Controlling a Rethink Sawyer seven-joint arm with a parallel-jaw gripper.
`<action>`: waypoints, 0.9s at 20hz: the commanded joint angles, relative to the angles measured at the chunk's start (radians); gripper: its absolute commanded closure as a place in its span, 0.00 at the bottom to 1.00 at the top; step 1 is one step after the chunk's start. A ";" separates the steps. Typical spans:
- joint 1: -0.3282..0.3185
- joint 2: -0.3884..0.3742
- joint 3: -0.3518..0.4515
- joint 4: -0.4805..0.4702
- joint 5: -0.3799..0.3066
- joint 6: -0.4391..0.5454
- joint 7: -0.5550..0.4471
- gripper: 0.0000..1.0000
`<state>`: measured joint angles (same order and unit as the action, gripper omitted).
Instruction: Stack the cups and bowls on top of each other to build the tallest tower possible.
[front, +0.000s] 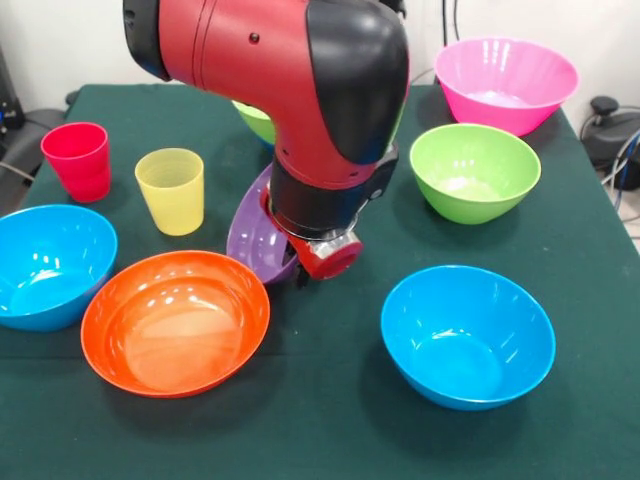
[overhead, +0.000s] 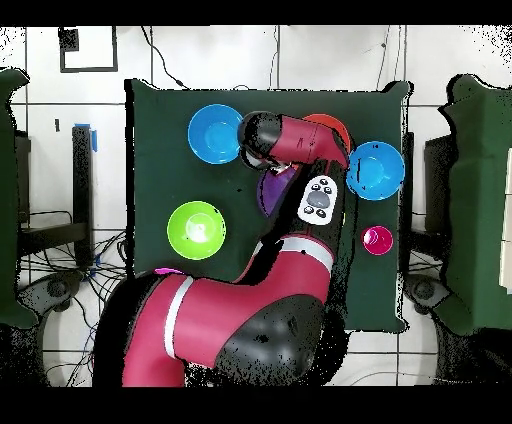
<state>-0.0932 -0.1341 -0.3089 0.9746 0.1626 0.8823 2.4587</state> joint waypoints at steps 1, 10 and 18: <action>-0.008 -0.002 0.206 0.022 -0.081 -0.073 -0.257 1.00; -0.023 -0.017 0.230 0.017 -0.100 -0.029 -0.264 1.00; -0.050 -0.045 0.262 0.011 -0.099 0.024 -0.288 1.00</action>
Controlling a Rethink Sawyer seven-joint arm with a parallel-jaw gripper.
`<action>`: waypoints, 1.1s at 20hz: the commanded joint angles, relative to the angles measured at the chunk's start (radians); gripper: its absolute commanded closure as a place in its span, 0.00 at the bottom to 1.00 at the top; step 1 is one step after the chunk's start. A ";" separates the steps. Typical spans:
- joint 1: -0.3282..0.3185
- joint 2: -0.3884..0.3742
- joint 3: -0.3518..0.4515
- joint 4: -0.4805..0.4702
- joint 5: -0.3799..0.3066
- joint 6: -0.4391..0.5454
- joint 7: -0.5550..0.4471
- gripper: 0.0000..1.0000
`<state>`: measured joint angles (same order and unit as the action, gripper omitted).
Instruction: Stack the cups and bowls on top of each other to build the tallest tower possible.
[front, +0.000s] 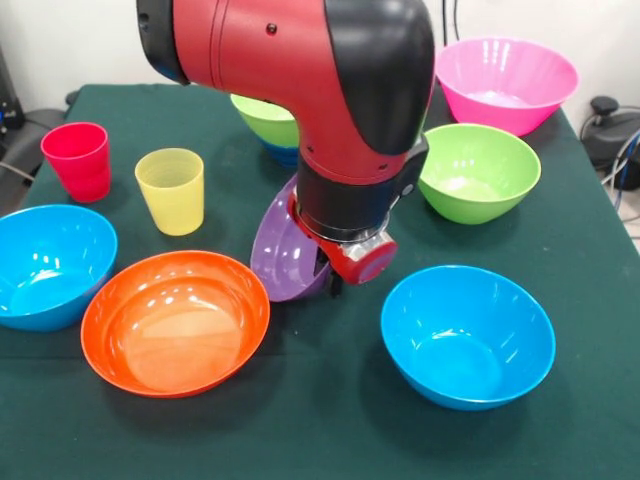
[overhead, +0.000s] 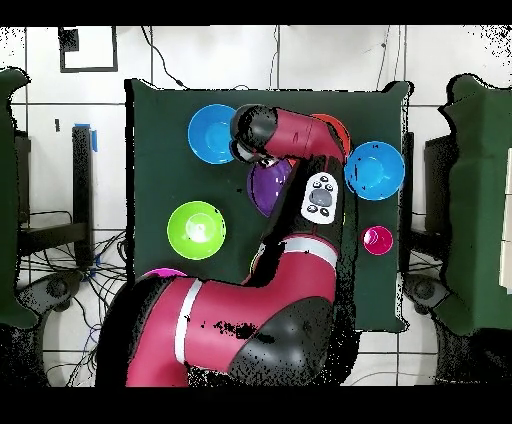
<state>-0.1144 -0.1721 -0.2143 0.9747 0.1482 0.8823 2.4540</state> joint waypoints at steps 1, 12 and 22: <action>-0.030 -0.017 0.171 0.018 -0.083 0.032 -0.286 1.00; -0.074 -0.119 0.226 0.092 -0.080 0.082 -0.321 1.00; -0.096 -0.161 0.254 0.146 -0.087 0.088 -0.309 1.00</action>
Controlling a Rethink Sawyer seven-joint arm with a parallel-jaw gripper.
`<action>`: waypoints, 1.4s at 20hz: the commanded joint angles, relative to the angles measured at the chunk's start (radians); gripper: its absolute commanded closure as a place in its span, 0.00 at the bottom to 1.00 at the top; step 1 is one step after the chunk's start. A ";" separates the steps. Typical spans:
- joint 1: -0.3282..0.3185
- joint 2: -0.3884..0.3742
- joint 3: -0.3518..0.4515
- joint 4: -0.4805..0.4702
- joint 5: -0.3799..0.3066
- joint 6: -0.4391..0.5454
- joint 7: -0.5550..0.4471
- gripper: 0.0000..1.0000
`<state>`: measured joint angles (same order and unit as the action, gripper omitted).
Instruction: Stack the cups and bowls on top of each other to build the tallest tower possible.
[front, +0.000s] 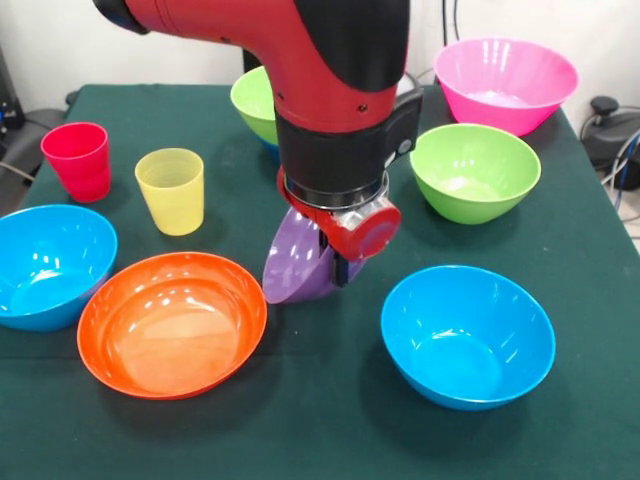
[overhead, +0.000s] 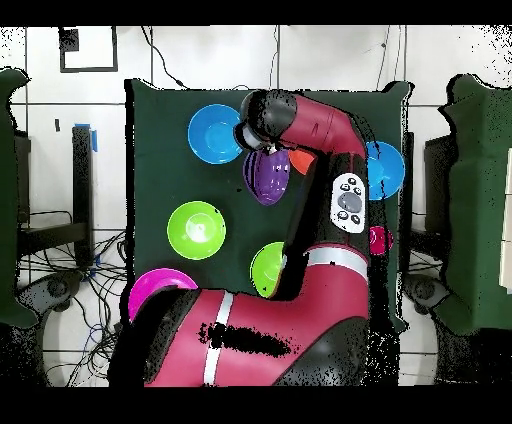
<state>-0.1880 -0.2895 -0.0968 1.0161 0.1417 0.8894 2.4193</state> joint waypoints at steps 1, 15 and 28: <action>-0.025 -0.051 0.141 0.119 -0.081 0.074 -0.273 1.00; -0.052 -0.096 0.205 0.179 -0.073 0.084 -0.229 1.00; -0.094 -0.126 0.262 0.187 -0.107 0.094 -0.292 1.00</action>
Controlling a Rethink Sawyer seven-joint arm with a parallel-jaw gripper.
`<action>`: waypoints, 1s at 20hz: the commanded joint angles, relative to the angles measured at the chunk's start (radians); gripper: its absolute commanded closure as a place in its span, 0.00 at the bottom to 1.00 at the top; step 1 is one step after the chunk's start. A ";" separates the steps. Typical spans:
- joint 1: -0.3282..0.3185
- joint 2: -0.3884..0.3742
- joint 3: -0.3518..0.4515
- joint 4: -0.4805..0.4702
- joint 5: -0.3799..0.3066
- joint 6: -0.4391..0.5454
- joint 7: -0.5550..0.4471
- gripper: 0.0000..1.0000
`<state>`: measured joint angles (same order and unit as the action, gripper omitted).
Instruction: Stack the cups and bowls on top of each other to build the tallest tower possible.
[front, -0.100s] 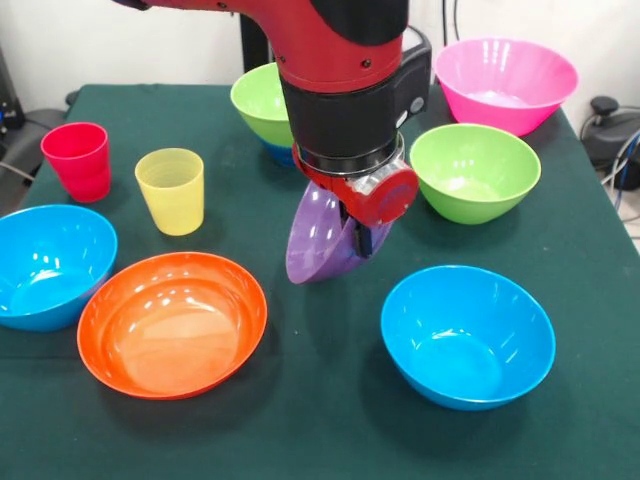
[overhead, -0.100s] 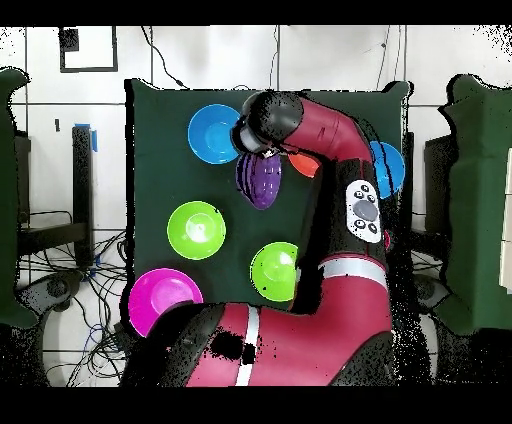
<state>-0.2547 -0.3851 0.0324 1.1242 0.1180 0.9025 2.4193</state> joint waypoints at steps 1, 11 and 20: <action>-0.029 -0.035 0.134 0.080 -0.098 0.078 -0.308 1.00; -0.040 -0.045 0.140 0.065 -0.162 0.130 -0.313 1.00; -0.051 -0.041 0.159 0.027 -0.212 0.188 -0.325 1.00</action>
<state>-0.2866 -0.4257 0.0865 1.1300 -0.0033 0.9476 2.4193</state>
